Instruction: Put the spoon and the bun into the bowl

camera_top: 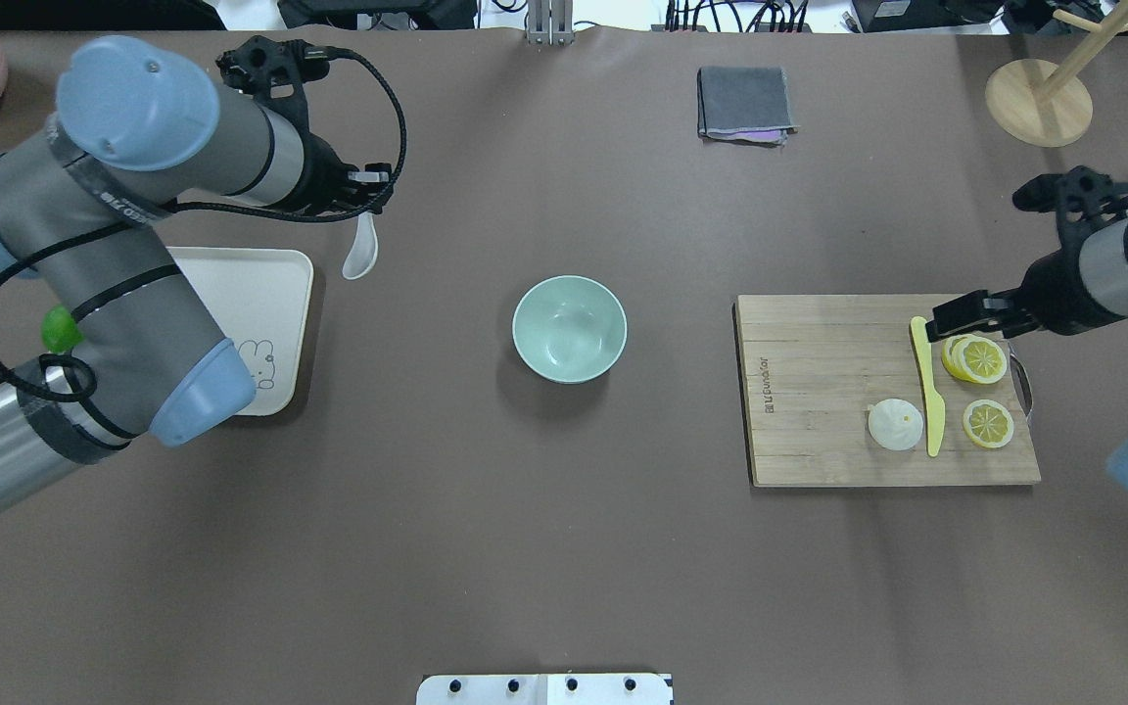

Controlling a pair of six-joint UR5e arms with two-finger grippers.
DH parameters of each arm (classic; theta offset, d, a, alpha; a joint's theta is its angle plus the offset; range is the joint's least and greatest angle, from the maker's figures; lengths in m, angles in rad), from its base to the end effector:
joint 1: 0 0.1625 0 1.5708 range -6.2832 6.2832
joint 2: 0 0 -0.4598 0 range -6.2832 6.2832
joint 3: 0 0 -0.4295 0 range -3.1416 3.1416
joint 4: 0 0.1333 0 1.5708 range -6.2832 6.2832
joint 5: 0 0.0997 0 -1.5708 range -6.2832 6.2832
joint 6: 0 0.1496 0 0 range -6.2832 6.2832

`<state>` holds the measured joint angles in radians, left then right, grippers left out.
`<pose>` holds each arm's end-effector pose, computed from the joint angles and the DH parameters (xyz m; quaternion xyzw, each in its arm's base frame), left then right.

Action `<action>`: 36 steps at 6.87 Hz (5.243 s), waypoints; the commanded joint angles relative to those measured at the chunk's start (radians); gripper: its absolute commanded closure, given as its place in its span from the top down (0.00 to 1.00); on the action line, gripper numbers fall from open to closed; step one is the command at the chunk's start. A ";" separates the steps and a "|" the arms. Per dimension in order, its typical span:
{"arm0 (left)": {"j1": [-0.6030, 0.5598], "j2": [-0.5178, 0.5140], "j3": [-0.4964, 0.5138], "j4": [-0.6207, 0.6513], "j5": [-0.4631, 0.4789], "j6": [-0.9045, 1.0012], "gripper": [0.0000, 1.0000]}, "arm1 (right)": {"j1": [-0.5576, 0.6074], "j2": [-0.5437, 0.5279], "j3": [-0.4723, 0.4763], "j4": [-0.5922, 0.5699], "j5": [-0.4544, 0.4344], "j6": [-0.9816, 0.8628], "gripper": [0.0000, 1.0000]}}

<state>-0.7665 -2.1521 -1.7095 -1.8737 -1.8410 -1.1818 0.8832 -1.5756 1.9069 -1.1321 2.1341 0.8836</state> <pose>0.4758 -0.5877 0.2536 0.1665 0.4704 -0.0974 0.8611 -0.3164 -0.4694 0.5040 0.0729 -0.4373 -0.0168 0.8962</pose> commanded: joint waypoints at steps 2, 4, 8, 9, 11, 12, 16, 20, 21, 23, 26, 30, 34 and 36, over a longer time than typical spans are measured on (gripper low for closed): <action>0.007 -0.057 0.062 -0.007 0.003 -0.024 0.00 | -0.179 0.035 -0.005 -0.017 -0.115 0.100 0.99; 0.018 -0.066 0.073 -0.007 0.003 -0.027 0.00 | -0.199 0.023 0.001 -0.063 -0.146 0.098 0.98; 0.038 -0.106 0.094 -0.009 0.005 -0.036 0.00 | -0.219 0.026 -0.020 -0.073 -0.146 0.103 0.00; 0.039 -0.145 0.123 -0.012 0.003 -0.059 0.00 | -0.219 0.034 -0.014 -0.074 -0.146 0.103 0.00; 0.109 -0.204 0.178 -0.068 0.084 -0.158 0.00 | -0.210 0.048 -0.005 -0.077 -0.134 0.103 0.00; 0.149 -0.245 0.209 -0.074 0.145 -0.191 0.00 | -0.167 0.069 -0.005 -0.084 -0.088 0.103 0.00; 0.246 -0.302 0.332 -0.198 0.287 -0.263 0.00 | -0.121 0.180 0.015 -0.219 -0.046 0.103 0.00; 0.256 -0.293 0.372 -0.229 0.309 -0.251 0.00 | -0.118 0.180 0.047 -0.222 -0.048 0.127 0.00; 0.256 -0.293 0.367 -0.229 0.306 -0.249 0.00 | -0.116 0.181 0.047 -0.222 -0.048 0.130 0.00; 0.256 -0.246 0.314 -0.225 0.299 -0.219 0.98 | -0.104 0.184 0.046 -0.222 -0.049 0.130 0.00; 0.216 -0.105 0.127 -0.197 0.247 -0.080 0.98 | -0.101 0.353 0.041 -0.360 -0.049 0.185 0.00; -0.147 0.258 -0.128 -0.148 0.111 0.194 0.98 | -0.229 0.662 -0.122 -0.423 -0.229 0.239 0.00; -0.385 0.388 -0.131 -0.228 -0.074 0.571 0.98 | -0.323 0.764 -0.313 -0.290 -0.330 0.304 0.00; -0.389 0.390 -0.128 -0.226 -0.073 0.571 0.98 | -0.325 0.769 -0.301 -0.290 -0.330 0.325 1.00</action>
<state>-1.1486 -1.7638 -1.8390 -2.1010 -1.9054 -0.6132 0.5603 -0.8100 1.5994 -1.4242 1.8046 1.1978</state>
